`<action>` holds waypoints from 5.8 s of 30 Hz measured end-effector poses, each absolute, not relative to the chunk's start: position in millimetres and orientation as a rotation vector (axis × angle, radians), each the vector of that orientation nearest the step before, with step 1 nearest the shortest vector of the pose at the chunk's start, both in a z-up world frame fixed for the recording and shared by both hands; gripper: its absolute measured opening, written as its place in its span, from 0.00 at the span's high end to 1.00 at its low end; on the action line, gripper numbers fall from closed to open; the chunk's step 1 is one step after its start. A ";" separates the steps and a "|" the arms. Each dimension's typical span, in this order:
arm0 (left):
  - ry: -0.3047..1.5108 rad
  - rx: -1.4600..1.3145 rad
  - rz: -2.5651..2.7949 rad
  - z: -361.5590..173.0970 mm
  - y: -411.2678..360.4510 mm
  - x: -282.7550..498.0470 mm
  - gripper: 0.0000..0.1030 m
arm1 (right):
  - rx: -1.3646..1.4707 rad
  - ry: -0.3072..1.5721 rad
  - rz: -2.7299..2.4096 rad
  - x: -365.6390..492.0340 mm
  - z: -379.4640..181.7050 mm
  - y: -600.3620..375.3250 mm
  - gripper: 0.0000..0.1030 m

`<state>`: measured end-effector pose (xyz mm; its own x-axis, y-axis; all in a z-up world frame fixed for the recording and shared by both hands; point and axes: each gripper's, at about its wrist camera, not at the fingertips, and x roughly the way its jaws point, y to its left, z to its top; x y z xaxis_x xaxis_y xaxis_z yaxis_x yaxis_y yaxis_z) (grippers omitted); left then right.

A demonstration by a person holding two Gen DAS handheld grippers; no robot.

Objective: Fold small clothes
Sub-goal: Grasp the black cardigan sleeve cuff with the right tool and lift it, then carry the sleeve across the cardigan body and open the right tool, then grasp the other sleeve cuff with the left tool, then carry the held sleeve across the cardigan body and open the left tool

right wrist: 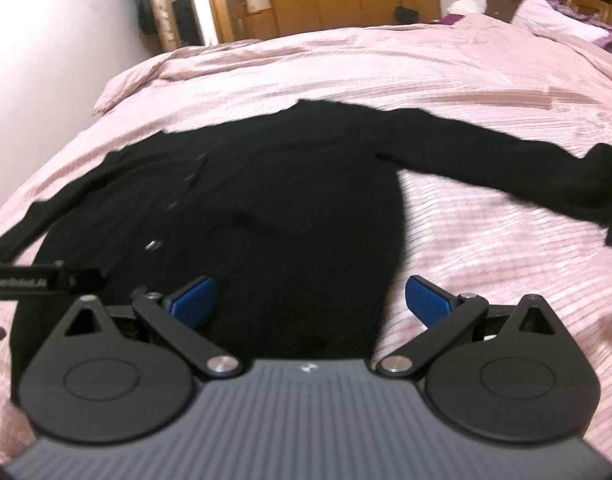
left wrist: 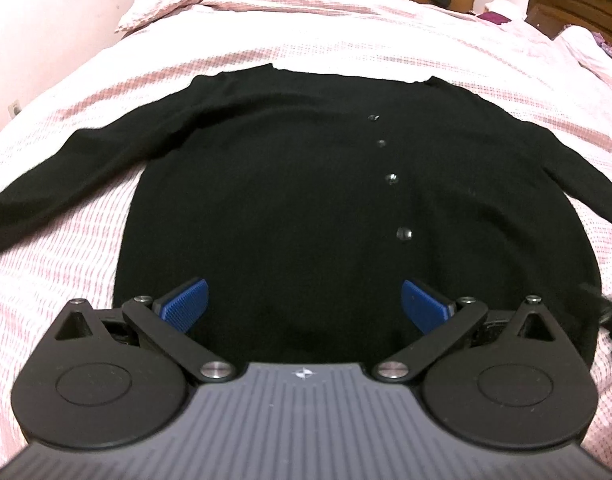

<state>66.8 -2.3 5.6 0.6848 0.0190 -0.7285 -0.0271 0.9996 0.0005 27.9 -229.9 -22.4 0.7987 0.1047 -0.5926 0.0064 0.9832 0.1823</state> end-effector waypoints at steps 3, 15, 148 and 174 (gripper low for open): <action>0.819 -0.002 0.028 7.1 -7.8 79.3 0.00 | 0.176 0.618 -0.009 34.9 -15.1 -261.6 0.00; 0.883 0.005 0.015 -11.8 -26.9 121.5 0.00 | 0.166 0.559 -0.452 43.7 -14.2 -426.1 0.00; 0.819 0.004 0.092 -15.3 16.8 188.7 0.00 | 0.528 0.576 0.256 206.1 -47.0 -306.9 0.38; 0.762 -0.061 0.171 21.6 101.4 229.2 0.86 | 0.288 0.633 0.120 250.1 -1.6 -317.0 0.37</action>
